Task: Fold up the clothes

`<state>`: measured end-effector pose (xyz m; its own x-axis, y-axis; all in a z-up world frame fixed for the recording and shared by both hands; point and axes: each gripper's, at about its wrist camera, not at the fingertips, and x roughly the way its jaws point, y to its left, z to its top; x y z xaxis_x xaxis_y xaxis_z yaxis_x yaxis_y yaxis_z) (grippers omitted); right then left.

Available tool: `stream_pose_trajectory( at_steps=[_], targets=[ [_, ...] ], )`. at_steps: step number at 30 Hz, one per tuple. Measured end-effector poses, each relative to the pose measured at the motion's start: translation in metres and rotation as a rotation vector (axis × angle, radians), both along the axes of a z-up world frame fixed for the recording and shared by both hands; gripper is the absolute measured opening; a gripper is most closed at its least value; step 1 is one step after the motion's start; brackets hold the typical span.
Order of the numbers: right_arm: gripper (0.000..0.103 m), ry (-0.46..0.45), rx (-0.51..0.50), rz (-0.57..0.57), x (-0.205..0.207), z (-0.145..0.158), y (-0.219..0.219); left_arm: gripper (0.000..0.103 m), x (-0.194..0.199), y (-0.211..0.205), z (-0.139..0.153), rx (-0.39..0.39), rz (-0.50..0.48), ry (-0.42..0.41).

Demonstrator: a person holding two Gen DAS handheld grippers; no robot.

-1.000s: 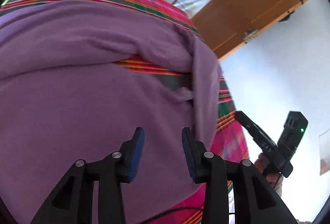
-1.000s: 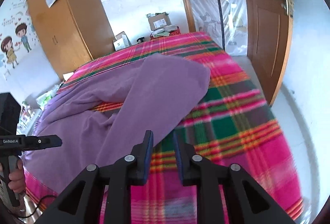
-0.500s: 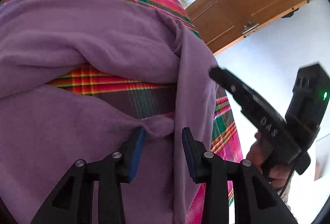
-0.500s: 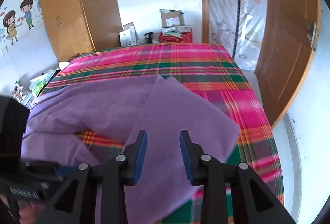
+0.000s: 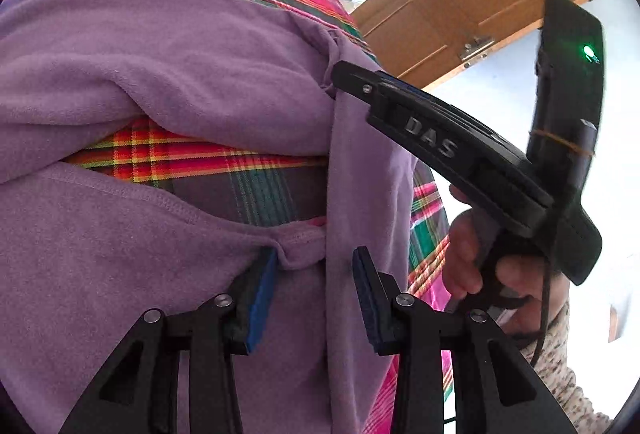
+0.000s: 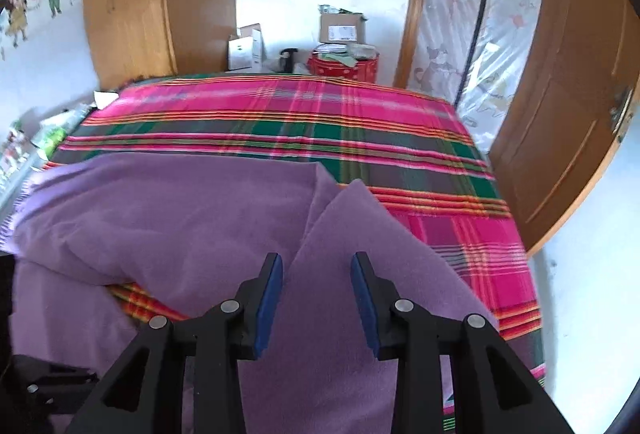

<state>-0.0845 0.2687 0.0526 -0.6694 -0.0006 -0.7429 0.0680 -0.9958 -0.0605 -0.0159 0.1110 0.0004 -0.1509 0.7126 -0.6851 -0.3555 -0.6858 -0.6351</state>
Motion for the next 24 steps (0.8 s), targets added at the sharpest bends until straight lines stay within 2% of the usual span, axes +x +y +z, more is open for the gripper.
stream_pose_trajectory(
  at_steps=[1,2,5,6,9,13,19,24],
  targets=[
    [0.031,0.0,-0.002,-0.006,0.0,0.0,0.002,0.039,0.001,0.0,0.0,-0.003,-0.005,0.002],
    [0.021,0.0,-0.004,-0.012,0.001,0.0,0.003,0.039,0.003,0.001,0.0,-0.006,-0.01,0.005],
    [0.004,0.002,-0.008,-0.028,0.003,0.001,0.008,0.039,0.008,0.002,0.002,-0.022,-0.021,0.027],
    [0.002,0.01,-0.002,-0.028,0.006,0.003,0.009,0.039,0.009,0.003,0.003,-0.03,-0.023,0.036],
    [0.002,0.047,0.048,-0.03,0.016,0.008,0.011,0.039,0.013,0.005,0.005,-0.045,-0.031,0.054],
    [0.002,0.076,0.051,-0.049,0.03,0.016,0.019,0.039,0.018,0.005,0.01,-0.053,-0.034,0.079],
    [0.002,0.124,0.002,-0.116,0.061,0.028,0.042,0.039,0.023,0.004,0.011,-0.073,-0.042,0.095],
    [0.002,0.175,-0.064,-0.166,0.093,0.038,0.056,0.039,0.017,0.02,0.014,-0.074,-0.044,0.089]
  ],
)
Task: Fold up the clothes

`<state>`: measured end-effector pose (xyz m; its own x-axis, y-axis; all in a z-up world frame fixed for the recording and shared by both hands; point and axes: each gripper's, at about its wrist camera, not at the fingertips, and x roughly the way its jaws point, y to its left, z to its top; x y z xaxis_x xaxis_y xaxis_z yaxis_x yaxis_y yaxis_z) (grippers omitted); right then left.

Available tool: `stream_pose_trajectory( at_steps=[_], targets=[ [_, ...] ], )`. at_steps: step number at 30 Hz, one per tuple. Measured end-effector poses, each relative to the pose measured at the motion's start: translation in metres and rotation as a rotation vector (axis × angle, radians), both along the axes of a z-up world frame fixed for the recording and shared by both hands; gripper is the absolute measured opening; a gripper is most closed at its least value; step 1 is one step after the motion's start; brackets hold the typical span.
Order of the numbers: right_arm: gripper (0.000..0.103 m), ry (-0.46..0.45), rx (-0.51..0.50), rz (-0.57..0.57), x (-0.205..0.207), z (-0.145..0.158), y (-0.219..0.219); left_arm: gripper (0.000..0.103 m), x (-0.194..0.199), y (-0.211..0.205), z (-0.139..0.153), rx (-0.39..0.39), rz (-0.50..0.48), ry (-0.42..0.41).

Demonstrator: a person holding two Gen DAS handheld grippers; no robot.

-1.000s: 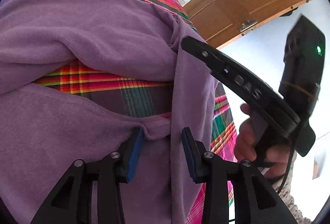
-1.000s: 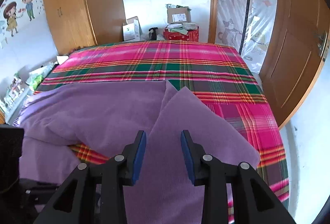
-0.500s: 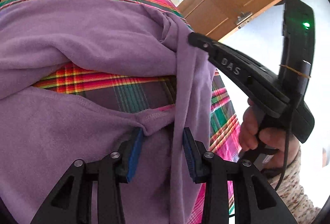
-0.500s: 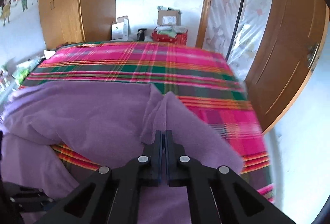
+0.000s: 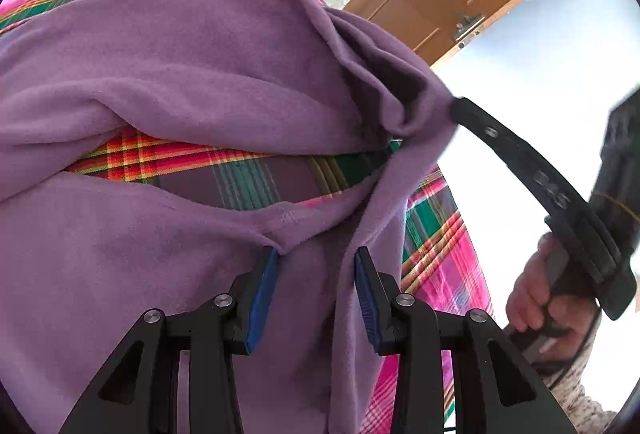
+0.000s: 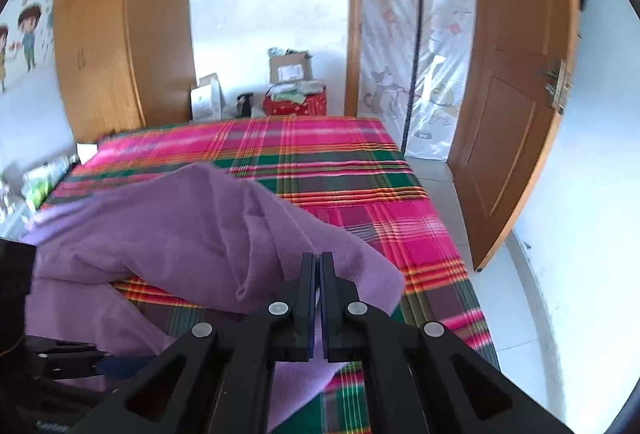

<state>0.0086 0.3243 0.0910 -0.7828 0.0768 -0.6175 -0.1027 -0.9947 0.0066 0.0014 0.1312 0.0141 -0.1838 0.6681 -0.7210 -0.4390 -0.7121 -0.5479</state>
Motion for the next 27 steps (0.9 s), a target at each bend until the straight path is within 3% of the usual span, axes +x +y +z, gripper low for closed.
stream_pose_trajectory(
  at_steps=[7,14,22,27],
  targets=[
    [0.002,0.067,-0.067,-0.03,0.04,0.011,0.011,0.039,0.0,-0.006,-0.003,0.012,0.009,-0.028],
    [0.002,-0.018,-0.109,-0.03,0.065,-0.014,0.013,0.039,0.001,-0.012,0.0,0.025,0.028,-0.034],
    [0.002,-0.124,-0.077,0.042,0.072,-0.03,0.008,0.039,-0.001,-0.027,-0.001,0.04,0.059,-0.038],
    [0.004,-0.065,-0.057,0.117,0.064,-0.017,-0.002,0.039,-0.002,-0.019,-0.001,0.041,0.066,-0.046]
  ],
)
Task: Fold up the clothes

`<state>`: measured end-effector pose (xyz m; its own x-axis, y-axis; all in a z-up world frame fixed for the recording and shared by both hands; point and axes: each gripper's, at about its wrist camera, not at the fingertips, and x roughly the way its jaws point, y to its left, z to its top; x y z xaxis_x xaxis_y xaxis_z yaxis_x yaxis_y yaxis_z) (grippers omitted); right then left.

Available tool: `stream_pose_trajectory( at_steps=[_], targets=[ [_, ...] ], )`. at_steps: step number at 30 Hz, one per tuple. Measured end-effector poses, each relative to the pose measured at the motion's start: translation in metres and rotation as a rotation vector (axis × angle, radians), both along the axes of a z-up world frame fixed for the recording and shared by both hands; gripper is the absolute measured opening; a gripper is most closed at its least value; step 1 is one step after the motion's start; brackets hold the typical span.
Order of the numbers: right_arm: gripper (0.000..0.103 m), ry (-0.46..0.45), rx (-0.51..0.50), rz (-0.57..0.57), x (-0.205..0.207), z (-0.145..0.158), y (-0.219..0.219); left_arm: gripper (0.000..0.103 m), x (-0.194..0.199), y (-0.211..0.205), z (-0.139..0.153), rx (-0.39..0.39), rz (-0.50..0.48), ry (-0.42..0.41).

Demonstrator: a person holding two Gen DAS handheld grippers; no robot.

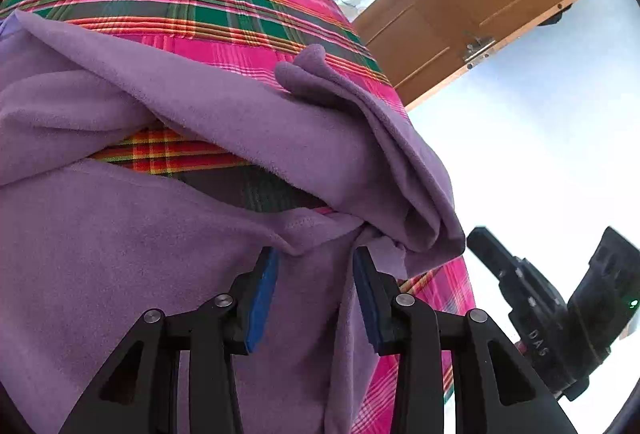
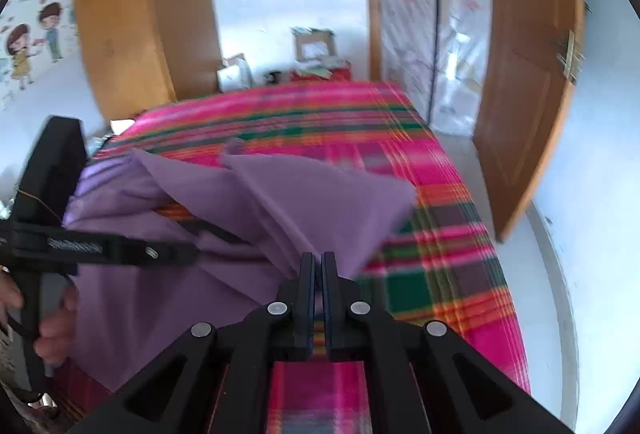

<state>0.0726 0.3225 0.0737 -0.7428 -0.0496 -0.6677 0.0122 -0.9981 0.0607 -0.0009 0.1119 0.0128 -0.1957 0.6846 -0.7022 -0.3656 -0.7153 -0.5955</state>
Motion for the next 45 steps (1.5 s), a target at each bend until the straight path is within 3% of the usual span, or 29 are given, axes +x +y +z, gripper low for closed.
stream_pose_trajectory(
  at_steps=[7,9,11,13,16,20,23,28,36,38,40,45],
  targets=[
    [0.005,0.006,0.01,0.065,-0.04,0.006,-0.016,0.039,-0.001,0.003,-0.001,-0.01,-0.004,0.001],
    [0.011,-0.019,0.013,0.094,-0.053,0.004,-0.023,0.039,-0.003,0.003,-0.002,-0.01,-0.003,-0.002],
    [0.028,-0.04,0.02,0.121,-0.065,0.001,-0.03,0.039,-0.004,0.002,-0.002,-0.01,0.001,-0.004],
    [0.034,-0.031,0.048,0.137,-0.07,-0.002,-0.038,0.039,-0.006,0.002,-0.003,-0.006,0.006,-0.007],
    [0.035,-0.034,0.089,0.154,-0.08,-0.005,-0.049,0.039,-0.01,0.0,0.0,-0.001,0.015,-0.001],
    [0.032,-0.044,0.133,0.125,-0.089,-0.008,-0.05,0.039,-0.021,-0.008,0.005,0.021,0.045,-0.01],
    [0.013,-0.043,0.09,0.111,-0.088,-0.007,-0.042,0.039,-0.038,-0.006,0.004,0.042,0.085,-0.058],
    [0.012,-0.037,0.032,0.079,-0.085,-0.005,-0.028,0.044,-0.052,-0.003,-0.001,0.091,0.106,-0.13],
    [0.006,-0.038,-0.006,0.04,-0.082,-0.005,-0.017,0.043,-0.06,0.008,-0.007,0.088,0.13,-0.21],
    [0.004,-0.033,-0.016,0.033,-0.081,-0.004,-0.014,0.038,-0.064,0.008,-0.005,0.106,0.148,-0.203],
    [0.003,-0.024,-0.022,0.03,-0.078,-0.002,-0.012,0.006,-0.065,0.008,0.002,0.112,0.15,-0.172],
    [0.002,-0.003,-0.024,0.005,-0.073,0.001,-0.007,0.005,-0.067,0.006,0.018,0.153,0.172,-0.123]
  ],
)
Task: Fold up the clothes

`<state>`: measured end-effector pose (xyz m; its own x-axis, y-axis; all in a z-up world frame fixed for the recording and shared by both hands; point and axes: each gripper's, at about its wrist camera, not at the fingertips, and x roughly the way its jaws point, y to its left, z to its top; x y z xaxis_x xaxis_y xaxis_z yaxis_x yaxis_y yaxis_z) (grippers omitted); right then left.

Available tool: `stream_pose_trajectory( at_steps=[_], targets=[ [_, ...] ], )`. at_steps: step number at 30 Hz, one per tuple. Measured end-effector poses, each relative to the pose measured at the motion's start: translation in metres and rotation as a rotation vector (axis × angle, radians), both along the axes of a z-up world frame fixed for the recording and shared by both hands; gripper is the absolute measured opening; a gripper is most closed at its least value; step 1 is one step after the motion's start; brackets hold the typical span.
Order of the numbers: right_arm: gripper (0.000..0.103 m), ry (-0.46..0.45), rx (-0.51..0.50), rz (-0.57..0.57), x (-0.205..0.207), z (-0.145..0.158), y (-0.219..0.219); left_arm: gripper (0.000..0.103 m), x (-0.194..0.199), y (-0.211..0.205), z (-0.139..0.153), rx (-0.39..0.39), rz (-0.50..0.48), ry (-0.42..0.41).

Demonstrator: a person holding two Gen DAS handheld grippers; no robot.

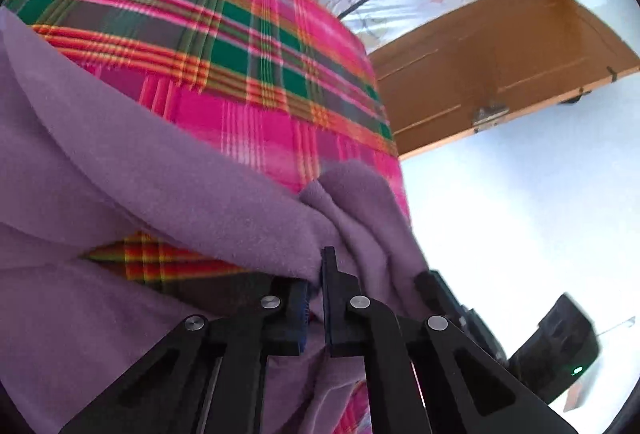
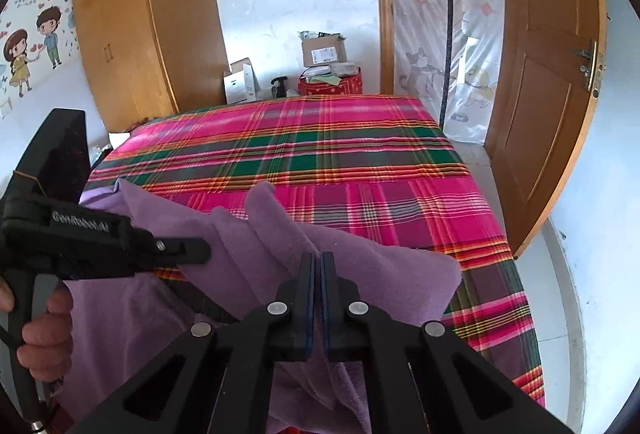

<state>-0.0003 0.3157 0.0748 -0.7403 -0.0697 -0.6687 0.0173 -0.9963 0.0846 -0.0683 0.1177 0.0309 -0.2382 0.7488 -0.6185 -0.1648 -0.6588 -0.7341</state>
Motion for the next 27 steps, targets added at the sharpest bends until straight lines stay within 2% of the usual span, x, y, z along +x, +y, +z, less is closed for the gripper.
stream_pose_trajectory(
  at_steps=[12,18,23,27],
  targets=[
    [0.002,0.034,-0.038,-0.043,0.007,0.004,0.014,0.004,-0.037,-0.007,0.022,0.01,0.067,0.084],
    [0.002,0.05,-0.05,-0.084,0.012,0.006,0.022,0.003,-0.036,-0.02,0.035,0.007,0.098,0.113],
    [0.002,0.061,-0.061,-0.144,0.015,0.005,0.035,0.003,-0.047,-0.021,0.036,-0.017,0.144,0.146],
    [0.002,0.06,-0.071,-0.182,0.019,0.002,0.046,0.003,-0.047,-0.027,0.033,-0.029,0.157,0.134]
  ],
)
